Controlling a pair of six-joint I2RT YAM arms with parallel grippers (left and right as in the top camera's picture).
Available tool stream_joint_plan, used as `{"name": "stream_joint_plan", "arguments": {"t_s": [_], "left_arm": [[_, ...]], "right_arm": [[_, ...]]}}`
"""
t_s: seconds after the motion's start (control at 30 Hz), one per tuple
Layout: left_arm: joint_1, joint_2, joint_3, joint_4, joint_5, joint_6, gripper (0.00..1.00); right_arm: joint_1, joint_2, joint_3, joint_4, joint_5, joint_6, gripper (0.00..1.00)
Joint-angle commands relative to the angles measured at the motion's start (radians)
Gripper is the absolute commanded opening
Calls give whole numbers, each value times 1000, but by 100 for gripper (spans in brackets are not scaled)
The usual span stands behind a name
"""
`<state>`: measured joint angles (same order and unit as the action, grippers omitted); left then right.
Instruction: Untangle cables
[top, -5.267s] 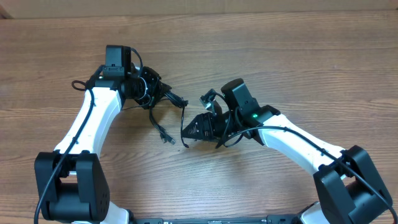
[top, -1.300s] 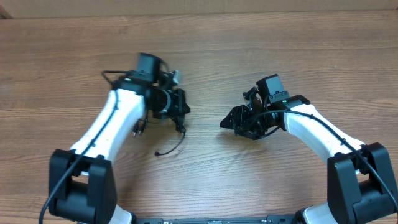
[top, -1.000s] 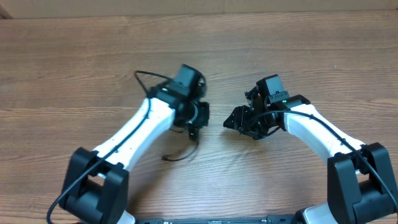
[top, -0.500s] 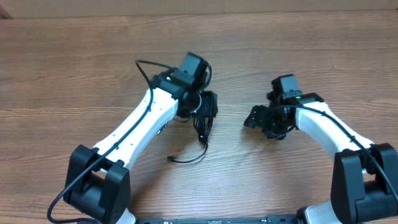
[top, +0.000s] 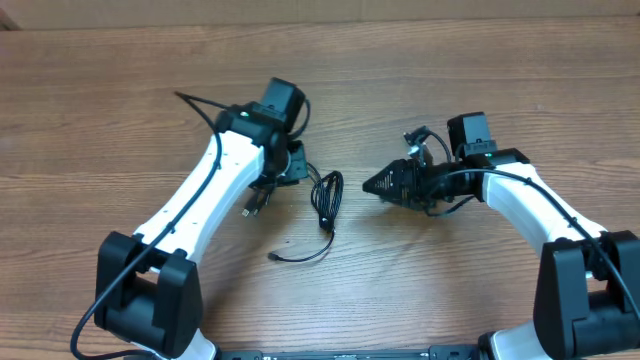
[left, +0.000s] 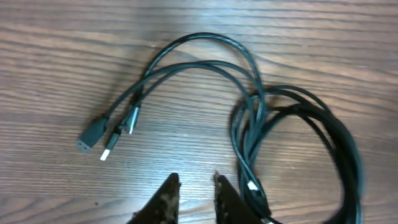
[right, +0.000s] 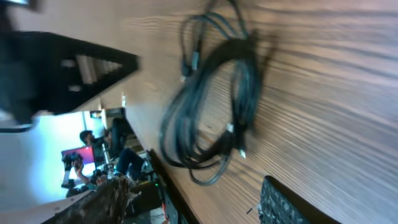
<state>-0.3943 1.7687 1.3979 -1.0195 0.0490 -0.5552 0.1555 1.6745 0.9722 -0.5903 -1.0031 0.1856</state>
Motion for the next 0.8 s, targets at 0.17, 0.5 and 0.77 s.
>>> {"name": "stream_joint_plan", "arguments": {"t_s": [0.17, 0.5, 0.77], "left_arm": [[-5, 10, -111, 56, 83, -6, 33], [-3, 10, -190, 139, 82, -6, 41], [-3, 10, -193, 139, 83, -5, 43]], "right_arm": [[126, -14, 3, 75, 194, 134, 70], [285, -14, 3, 170, 428, 238, 74], [337, -12, 3, 204, 603, 268, 64]]}}
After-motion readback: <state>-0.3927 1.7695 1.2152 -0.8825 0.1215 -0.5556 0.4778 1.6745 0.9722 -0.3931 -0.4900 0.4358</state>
